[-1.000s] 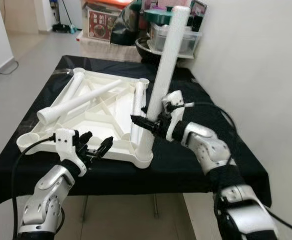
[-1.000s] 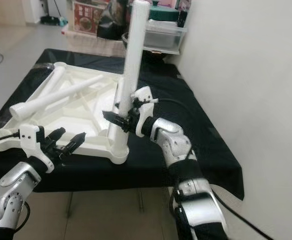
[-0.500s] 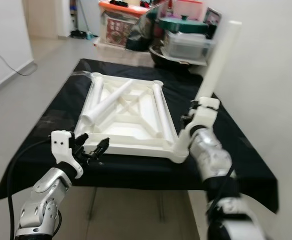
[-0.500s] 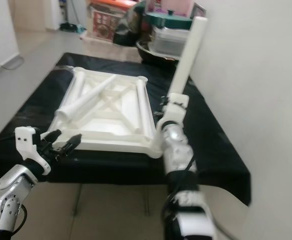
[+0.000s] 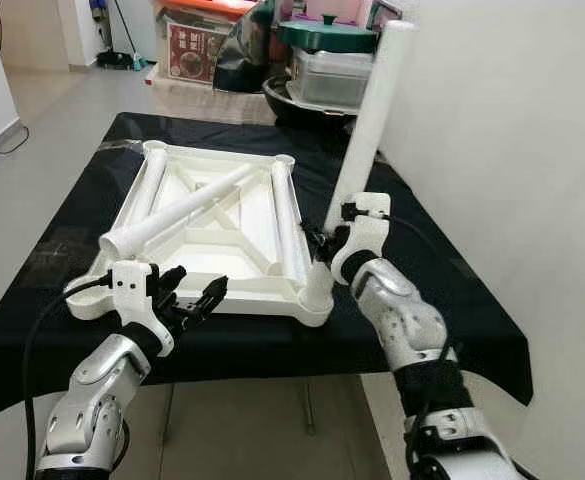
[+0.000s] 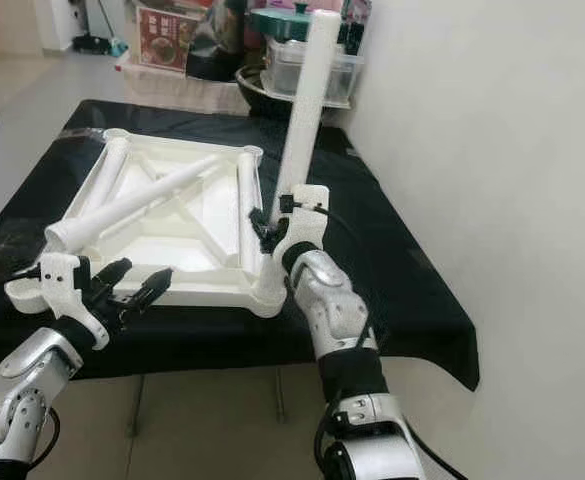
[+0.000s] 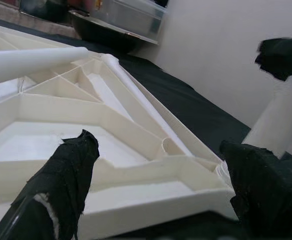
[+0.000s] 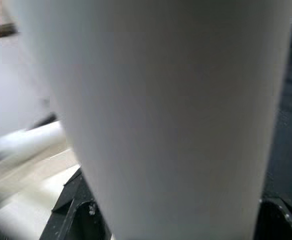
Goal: Building children table
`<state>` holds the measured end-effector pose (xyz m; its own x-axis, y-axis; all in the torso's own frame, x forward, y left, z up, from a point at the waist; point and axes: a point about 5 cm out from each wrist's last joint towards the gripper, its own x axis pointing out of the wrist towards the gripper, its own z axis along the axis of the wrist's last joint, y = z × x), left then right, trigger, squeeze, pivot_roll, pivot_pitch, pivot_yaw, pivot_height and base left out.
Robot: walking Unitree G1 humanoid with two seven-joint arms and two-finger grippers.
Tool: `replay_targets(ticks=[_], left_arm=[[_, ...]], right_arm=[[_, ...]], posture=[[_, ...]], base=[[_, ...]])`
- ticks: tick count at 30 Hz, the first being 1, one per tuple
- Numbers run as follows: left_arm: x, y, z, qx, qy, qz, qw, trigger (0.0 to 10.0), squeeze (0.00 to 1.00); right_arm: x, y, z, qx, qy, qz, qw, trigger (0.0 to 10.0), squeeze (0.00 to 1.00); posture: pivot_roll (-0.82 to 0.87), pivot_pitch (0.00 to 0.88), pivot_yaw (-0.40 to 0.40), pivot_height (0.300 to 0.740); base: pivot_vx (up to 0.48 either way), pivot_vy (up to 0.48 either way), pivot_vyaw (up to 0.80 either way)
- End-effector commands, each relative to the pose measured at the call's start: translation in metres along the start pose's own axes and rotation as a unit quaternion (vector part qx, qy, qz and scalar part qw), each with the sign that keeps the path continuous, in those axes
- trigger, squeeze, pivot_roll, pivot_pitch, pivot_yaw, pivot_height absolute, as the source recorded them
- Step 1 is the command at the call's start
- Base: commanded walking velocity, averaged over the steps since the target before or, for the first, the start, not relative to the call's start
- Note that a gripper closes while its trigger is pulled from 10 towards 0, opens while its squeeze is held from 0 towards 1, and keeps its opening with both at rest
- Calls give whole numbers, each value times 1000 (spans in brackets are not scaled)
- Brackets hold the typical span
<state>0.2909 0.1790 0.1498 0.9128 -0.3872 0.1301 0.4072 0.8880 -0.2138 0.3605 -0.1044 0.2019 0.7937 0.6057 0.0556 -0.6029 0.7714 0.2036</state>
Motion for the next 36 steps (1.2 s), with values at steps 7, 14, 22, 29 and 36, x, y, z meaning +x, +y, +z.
replay_targets(ticks=[7,14,22,29,36], left_arm=[[3,-2,0,-2,-2,-9,1000,10000,0],[1,-3,0,-1,-4,-5,1000,10000,0],[0,-3,0,-2,-4,-5,1000,10000,0],[0,-2,1,-1,-2,-8,1000,10000,0],[2,-1,0,1,-1,-8,1000,10000,0]], right_arm=[[0,-5,-4,-61,66,154,984,9333,0],[16,-30,-6,-47,55,-41,997,0,0],[-18,-69,-27,20,40,-396,917,0,0],[8,-9,-29,21,4,-277,961,10000,0],[17,-6,-5,0,-33,-187,982,10000,0]], posture=[[178,0,-181,740],[197,0,-196,740],[194,0,-187,740],[180,0,-169,740],[181,0,-175,740]], base=[[0,0,0],[0,0,0],[0,0,0],[0,0,0],[0,0,0]])
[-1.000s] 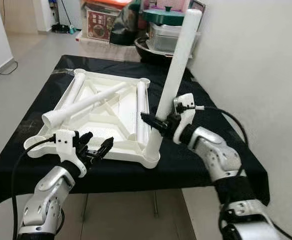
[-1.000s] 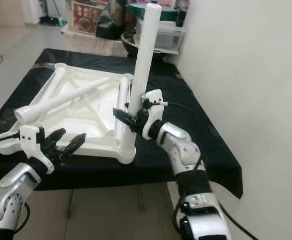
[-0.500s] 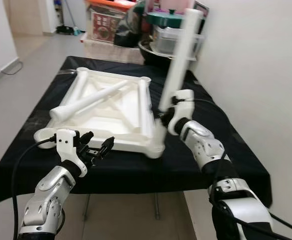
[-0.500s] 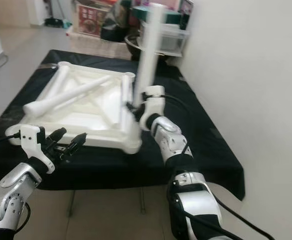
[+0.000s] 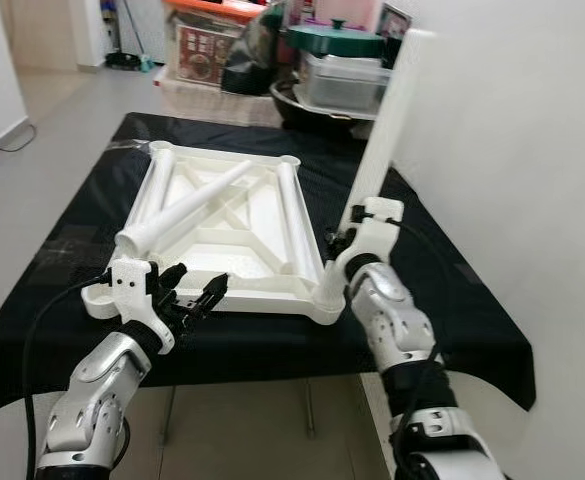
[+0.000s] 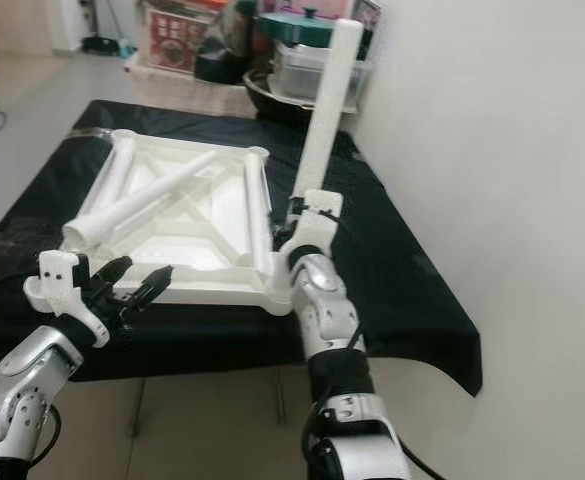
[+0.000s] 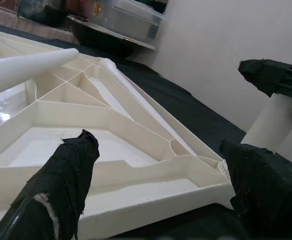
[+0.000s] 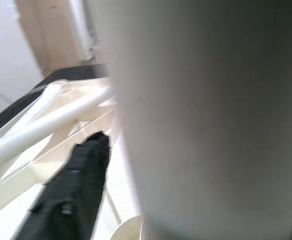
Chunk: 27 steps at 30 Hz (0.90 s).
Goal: Building children table
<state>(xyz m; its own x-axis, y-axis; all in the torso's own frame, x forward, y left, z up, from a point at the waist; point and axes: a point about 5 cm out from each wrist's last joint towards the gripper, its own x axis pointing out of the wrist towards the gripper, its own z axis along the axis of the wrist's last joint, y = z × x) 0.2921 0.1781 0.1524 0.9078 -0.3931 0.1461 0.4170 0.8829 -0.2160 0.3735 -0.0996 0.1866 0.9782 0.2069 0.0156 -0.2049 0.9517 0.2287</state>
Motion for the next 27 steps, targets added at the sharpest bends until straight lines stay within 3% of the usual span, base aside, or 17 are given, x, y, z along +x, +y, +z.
replay_targets(ticks=[1,2,3,4,7,8,9,11,14,15,19,20,21,22,25,26,27], left_arm=[[0,0,-2,3,6,-3,1000,10000,0],[0,0,-2,3,6,-2,1000,10000,0],[0,0,-2,2,5,-2,1000,10000,0],[0,0,-2,2,5,-2,1000,10000,0],[1,1,-2,1,3,-2,1000,10000,0],[1,1,-2,1,3,-2,1000,10000,0],[2,1,-2,1,4,-4,1000,10000,0],[2,1,-2,1,4,-5,1000,10000,0],[2,1,-2,2,5,-5,1000,10000,0],[2,0,-2,2,6,-5,1000,10000,0],[2,0,-2,2,6,-5,1000,10000,0],[2,1,-2,3,6,-4,1000,10000,0],[1,1,-1,3,6,-3,1000,10000,0],[1,1,-1,3,6,-2,1000,10000,0],[1,1,-1,3,6,-2,1000,10000,0],[0,1,-1,2,6,-2,1000,10000,0],[0,1,-1,2,5,-1,1000,10000,0]], right_arm=[[4,3,10,-2,-5,33,999,10000,0],[4,3,16,-7,-2,67,998,10000,0],[3,4,25,-17,0,149,989,10000,0],[3,4,25,-17,0,149,989,10000,0],[-11,1,29,-71,23,345,936,10000,0],[-11,1,29,-71,23,345,936,10000,0],[-13,0,25,-78,40,381,920,10000,0],[-10,2,17,-98,59,402,909,10000,0],[-3,8,9,-98,69,393,912,10000,0],[-1,10,5,-94,73,386,915,6745,0],[2,12,1,-89,80,384,915,6745,0],[8,7,2,-88,68,335,936,0,0],[15,-2,3,-83,56,249,963,0,0],[19,-9,4,-78,48,187,978,0,0],[19,-9,4,-78,48,187,978,0,0],[22,-23,4,-47,48,82,994,0,0],[19,-40,-1,-23,51,-24,998,0,0]], posture=[[181,0,-175,740],[181,0,-175,740],[178,0,-178,740],[178,0,-178,740],[171,0,-173,740],[171,0,-173,740],[177,0,-174,740],[177,0,-174,740],[185,0,-172,740],[193,0,-175,740],[193,0,-175,740],[200,0,-178,740],[195,0,-177,740],[195,0,-177,740],[195,0,-177,740],[195,0,-178,740],[195,0,-178,740]], base=[[0,0,0],[0,0,0],[0,0,0],[0,0,0],[0,0,0],[0,0,0],[0,0,0],[0,0,0],[0,0,0],[0,0,0],[0,0,0],[0,0,0],[0,0,0],[0,0,0],[0,0,0],[0,0,0],[0,0,0]])
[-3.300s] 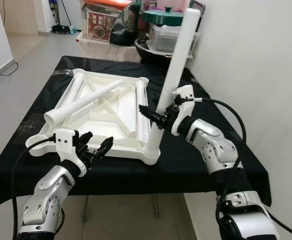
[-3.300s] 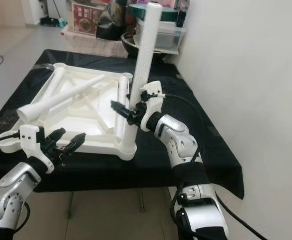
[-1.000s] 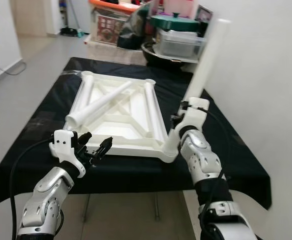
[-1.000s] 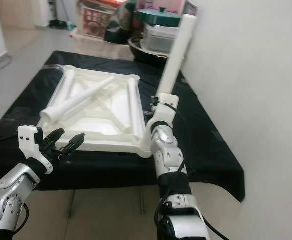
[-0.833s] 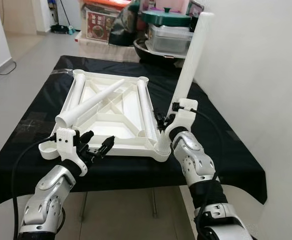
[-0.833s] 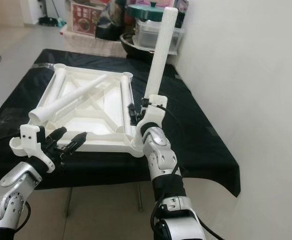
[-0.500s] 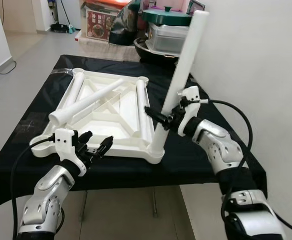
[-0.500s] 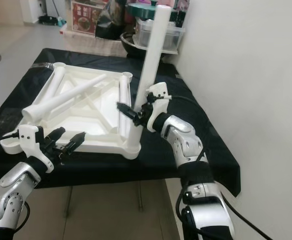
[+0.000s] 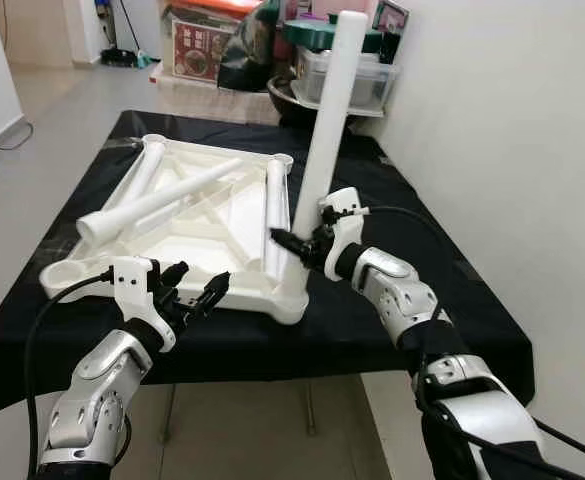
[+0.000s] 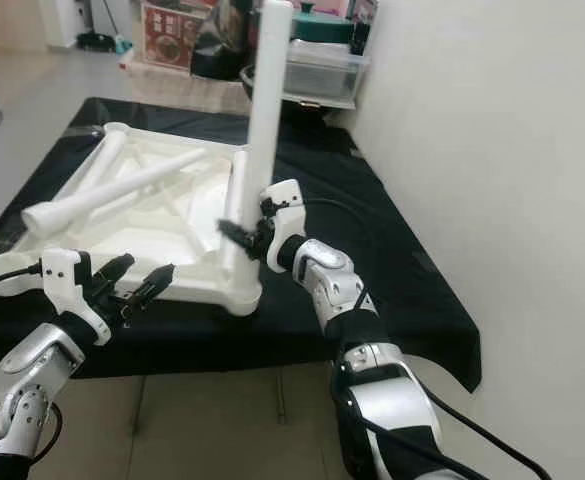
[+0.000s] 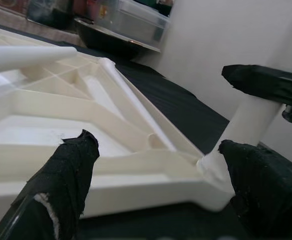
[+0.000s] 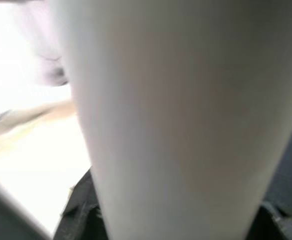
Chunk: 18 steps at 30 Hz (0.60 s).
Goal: Building children table
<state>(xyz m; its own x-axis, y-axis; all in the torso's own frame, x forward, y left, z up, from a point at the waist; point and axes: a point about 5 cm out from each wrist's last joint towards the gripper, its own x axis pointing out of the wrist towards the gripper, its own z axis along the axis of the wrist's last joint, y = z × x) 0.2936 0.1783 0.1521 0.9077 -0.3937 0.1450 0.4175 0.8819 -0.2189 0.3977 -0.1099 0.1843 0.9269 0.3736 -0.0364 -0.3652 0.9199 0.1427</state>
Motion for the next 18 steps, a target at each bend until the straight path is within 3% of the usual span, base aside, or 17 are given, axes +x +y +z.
replay_targets(ticks=[1,2,3,4,5,6,8,9,10,12,14,15,17,18], left_arm=[[-1,0,-1,4,5,-1,1000,10000,0],[-2,0,0,4,4,-1,1000,10000,0],[-2,1,0,4,4,-1,1000,10000,0],[-2,1,0,4,4,-1,1000,10000,0],[-2,1,0,4,4,-2,1000,10000,0],[-2,1,0,4,5,-2,1000,10000,0],[-2,1,0,4,5,-2,1000,10000,0],[-2,1,-1,4,5,-3,1000,10000,0],[-1,0,-1,4,6,-4,1000,10000,0],[-1,0,-2,4,7,-5,1000,10000,0],[-1,0,-2,4,7,-5,1000,10000,0],[-1,0,-2,4,7,-5,1000,10000,0],[-1,0,-2,4,7,-5,1000,10000,0],[-1,0,-2,4,6,-5,1000,10000,0]], right_arm=[[-6,-24,-4,27,12,-103,994,0,0],[-21,-33,-22,33,26,-228,973,0,0],[-25,-23,-28,27,28,-229,973,745,0],[-25,-23,-28,27,28,-229,973,745,0],[-27,-1,-32,29,25,-195,980,10000,0],[-27,7,-32,34,21,-177,983,10000,0],[-27,7,-32,34,21,-177,983,10000,0],[-26,17,-29,30,8,-144,989,10000,0],[-23,23,-23,29,-17,-116,993,10000,1000],[-18,25,-11,28,-42,-78,996,10000,1000],[-18,25,-11,28,-42,-78,996,10000,1000],[-15,24,-5,23,-48,-56,997,10000,0],[-15,24,-5,23,-48,-56,997,10000,0],[-12,23,2,28,-47,-15,998,10000,0]], posture=[[195,0,-178,740],[195,0,-168,740],[191,0,-164,740],[191,0,-164,740],[189,0,-160,740],[189,0,-160,740],[189,0,-160,740],[185,0,-156,740],[182,0,-156,740],[182,0,-156,740],[182,0,-156,740],[183,0,-164,740],[183,0,-164,740],[183,0,-168,740]], base=[[0,0,0],[0,0,0],[0,0,0],[0,0,0],[0,0,0],[0,0,0],[0,0,0],[0,0,0],[0,0,0],[0,0,0],[0,0,0],[0,0,0],[0,0,0],[0,0,0]])
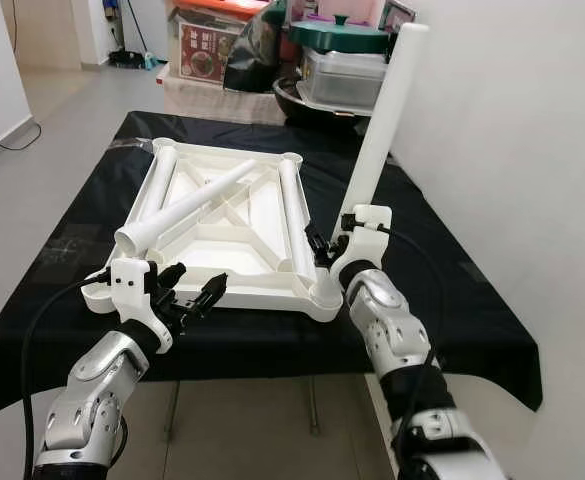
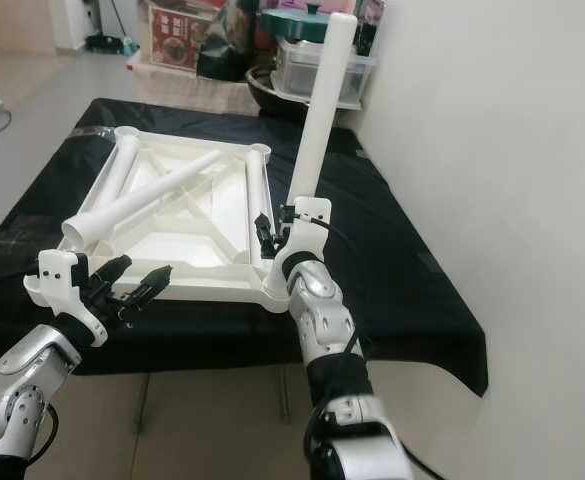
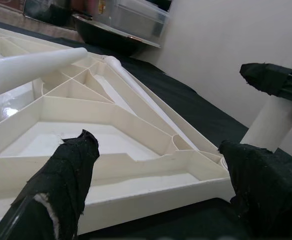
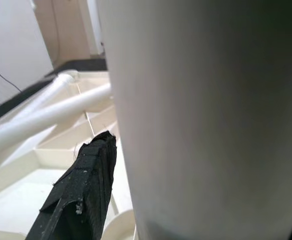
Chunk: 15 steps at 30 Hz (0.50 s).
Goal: Building children table
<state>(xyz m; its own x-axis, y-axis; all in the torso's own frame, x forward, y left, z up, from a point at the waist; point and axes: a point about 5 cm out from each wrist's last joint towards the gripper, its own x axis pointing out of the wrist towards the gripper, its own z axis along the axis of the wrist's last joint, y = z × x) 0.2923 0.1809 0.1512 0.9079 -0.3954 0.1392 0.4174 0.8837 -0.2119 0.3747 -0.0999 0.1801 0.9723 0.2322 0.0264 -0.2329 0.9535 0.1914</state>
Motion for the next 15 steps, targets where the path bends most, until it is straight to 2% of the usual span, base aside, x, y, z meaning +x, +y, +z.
replay_targets(ticks=[1,2,3,5,6,7,8,9,10,11,12,13,14,15], left_arm=[[2,-2,-2,0,3,-5,1000,10000,0],[2,-2,-2,0,3,-5,1000,10000,0],[2,-2,-2,0,2,-4,1000,10000,0],[2,-2,-2,0,2,-4,1000,10000,0],[2,-2,-3,-2,1,-4,1000,10000,0],[2,-2,-3,-2,1,-4,1000,10000,0],[2,-2,-3,-3,-1,-4,1000,10000,0],[3,-2,-3,-4,-1,-4,1000,10000,0],[3,-2,-3,-4,-1,-4,1000,10000,0],[3,-3,-4,-7,-2,-5,1000,10000,0],[3,-3,-4,-7,-2,-5,1000,10000,0],[3,-3,-4,-8,-3,-6,1000,10000,0],[3,-3,-4,-8,-3,-6,1000,10000,0],[3,-3,-4,-8,-3,-6,1000,10000,0]], right_arm=[[6,7,8,5,-2,53,999,10000,0],[6,7,8,5,-2,53,999,10000,0],[5,8,19,-9,-9,153,988,10000,0],[5,8,19,-9,-9,153,988,10000,0],[2,6,25,-28,-4,243,970,10000,0],[2,6,25,-28,-4,243,970,10000,0],[-1,3,27,-43,8,315,948,10000,0],[-3,0,25,-64,25,348,935,10000,0],[-3,0,25,-64,25,348,935,10000,0],[1,-4,19,-74,50,346,934,0,0],[1,-4,19,-74,50,346,934,0,0],[8,-7,18,-69,54,303,949,0,0],[8,-7,18,-69,54,303,949,0,0],[11,-10,17,-70,56,270,959,0,0]], posture=[[183,0,-168,740],[183,0,-168,740],[183,0,-173,740],[183,0,-173,740],[193,0,-183,740],[193,0,-183,740],[193,0,-183,740],[190,0,-183,740],[190,0,-183,740],[194,0,-188,740],[194,0,-188,740],[199,0,-193,740],[199,0,-193,740],[203,0,-197,740]], base=[[0,0,0],[0,0,0],[0,0,0],[0,0,0],[0,0,0],[0,0,0],[0,0,0],[0,0,0],[0,0,0],[0,0,0],[0,0,0],[0,0,0],[0,0,0],[0,0,0]])
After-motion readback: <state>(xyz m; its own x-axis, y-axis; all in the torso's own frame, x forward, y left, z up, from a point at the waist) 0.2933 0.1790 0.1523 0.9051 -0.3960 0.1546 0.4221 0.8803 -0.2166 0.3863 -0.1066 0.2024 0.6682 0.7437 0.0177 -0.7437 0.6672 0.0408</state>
